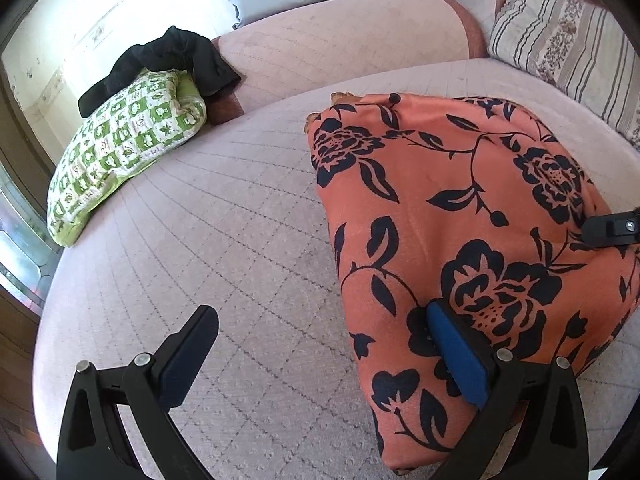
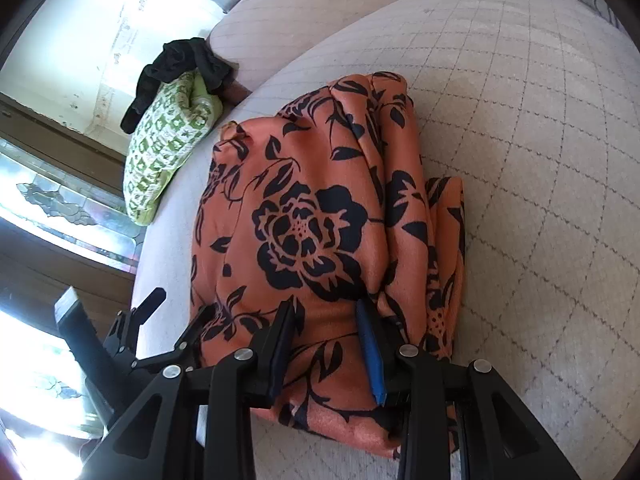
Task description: Fold small clothes
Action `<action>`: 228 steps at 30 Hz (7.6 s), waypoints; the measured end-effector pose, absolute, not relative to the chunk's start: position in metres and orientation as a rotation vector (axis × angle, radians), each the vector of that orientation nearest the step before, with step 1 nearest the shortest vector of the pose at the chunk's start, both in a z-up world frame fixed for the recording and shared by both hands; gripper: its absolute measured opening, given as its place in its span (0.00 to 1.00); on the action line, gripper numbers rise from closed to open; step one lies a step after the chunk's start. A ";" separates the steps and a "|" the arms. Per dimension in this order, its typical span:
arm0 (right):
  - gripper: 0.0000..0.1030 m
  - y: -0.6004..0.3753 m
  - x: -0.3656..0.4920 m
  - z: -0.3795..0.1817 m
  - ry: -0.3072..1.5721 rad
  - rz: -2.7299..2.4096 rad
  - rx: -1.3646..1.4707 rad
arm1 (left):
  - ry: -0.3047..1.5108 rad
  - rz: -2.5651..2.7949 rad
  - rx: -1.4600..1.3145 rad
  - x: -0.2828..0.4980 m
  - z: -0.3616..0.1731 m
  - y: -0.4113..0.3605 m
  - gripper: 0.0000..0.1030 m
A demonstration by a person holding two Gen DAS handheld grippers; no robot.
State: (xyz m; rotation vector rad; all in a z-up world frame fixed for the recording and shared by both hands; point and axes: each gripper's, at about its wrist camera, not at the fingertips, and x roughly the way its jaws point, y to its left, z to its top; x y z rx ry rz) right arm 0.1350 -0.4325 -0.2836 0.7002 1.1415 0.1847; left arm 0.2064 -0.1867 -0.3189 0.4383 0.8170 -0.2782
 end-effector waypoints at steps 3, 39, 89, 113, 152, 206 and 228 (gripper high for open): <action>0.35 -0.434 0.129 -0.282 1.143 0.210 0.700 | 0.836 -0.262 0.441 0.206 -0.318 -0.189 1.00; 0.50 -0.480 0.093 -0.224 0.787 0.085 0.834 | 0.977 -0.279 0.153 0.215 -0.257 -0.174 1.00; 0.73 -0.494 0.104 -0.247 0.866 0.083 0.914 | 0.793 -0.297 0.258 0.177 -0.234 -0.191 1.00; 0.81 -0.485 0.118 -0.260 0.911 0.087 0.910 | 0.847 -0.327 0.253 0.207 -0.258 -0.193 1.00; 0.81 -0.475 0.124 -0.258 0.892 0.037 0.879 | 0.871 -0.374 0.253 0.223 -0.274 -0.184 1.00; 0.82 -0.495 0.139 -0.289 0.974 0.081 0.997 | 1.002 -0.516 0.174 0.250 -0.303 -0.195 1.00; 0.82 -0.472 0.171 -0.311 1.092 0.157 0.931 | 1.226 -0.662 -0.100 0.271 -0.333 -0.175 1.00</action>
